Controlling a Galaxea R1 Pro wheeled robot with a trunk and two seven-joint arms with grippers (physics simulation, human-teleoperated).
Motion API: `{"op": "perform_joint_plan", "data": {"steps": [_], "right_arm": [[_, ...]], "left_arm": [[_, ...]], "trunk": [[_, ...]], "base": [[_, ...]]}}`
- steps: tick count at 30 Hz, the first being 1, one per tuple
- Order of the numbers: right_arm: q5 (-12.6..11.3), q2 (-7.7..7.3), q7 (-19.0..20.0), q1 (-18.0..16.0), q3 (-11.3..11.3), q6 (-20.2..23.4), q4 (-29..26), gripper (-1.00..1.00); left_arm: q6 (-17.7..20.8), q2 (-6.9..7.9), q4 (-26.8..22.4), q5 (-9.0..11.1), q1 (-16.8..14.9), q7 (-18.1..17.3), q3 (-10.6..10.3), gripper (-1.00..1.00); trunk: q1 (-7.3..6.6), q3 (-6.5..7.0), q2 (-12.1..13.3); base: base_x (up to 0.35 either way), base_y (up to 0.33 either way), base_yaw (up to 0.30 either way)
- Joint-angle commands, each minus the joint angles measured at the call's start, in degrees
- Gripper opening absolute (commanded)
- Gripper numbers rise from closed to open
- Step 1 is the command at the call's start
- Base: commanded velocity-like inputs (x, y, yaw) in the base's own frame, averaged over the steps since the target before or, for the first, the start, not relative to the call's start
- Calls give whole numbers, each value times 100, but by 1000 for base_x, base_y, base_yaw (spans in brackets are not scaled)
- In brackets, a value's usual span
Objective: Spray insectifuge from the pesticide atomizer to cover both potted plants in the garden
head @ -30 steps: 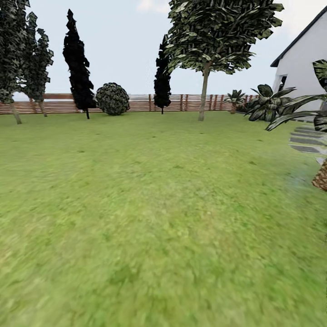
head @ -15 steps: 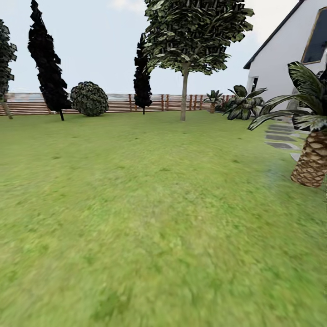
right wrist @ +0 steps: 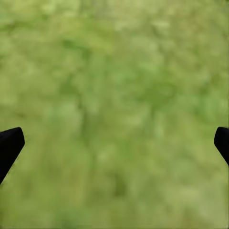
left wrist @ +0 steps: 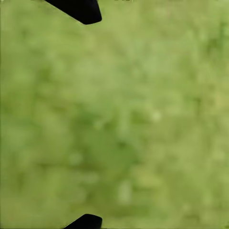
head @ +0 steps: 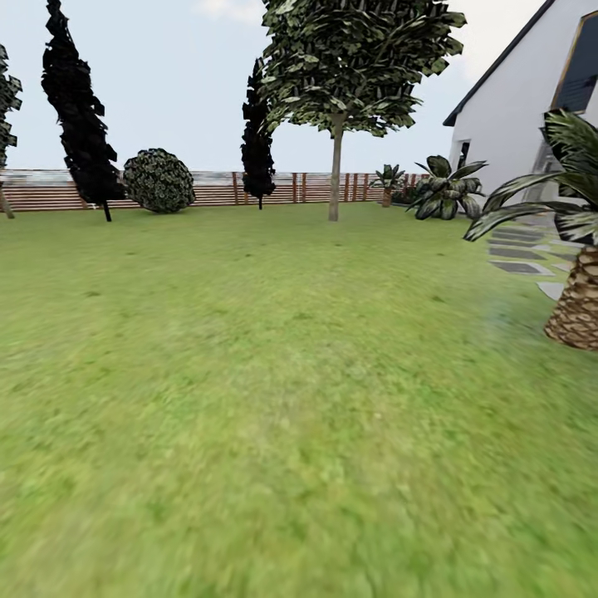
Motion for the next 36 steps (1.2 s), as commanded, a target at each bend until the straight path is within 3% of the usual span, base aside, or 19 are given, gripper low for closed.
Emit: {"op": "perform_joint_plan", "data": {"steps": [1,11,26,36], "right_arm": [[1,0,-2,-3,-1,-17,3,100],[1,0,-2,-2,-1,-17,3,100],[1,0,-2,-1,7,-17,3,100],[1,0,-2,-2,23,-25,-3,100]], "left_arm": [[-17,-1,5,6,-3,-6,9,100],[-22,-1,-1,6,-3,-6,9,100],[-23,-1,0,6,-3,-6,9,100],[-23,-1,-2,6,-3,-6,9,100]], "trunk": [[2,-5,-2],[2,-5,-2],[2,-5,-2],[2,-5,-2]], "base": [[339,93,0],[339,17,-26],[339,0,-244],[339,0,-34]]}}
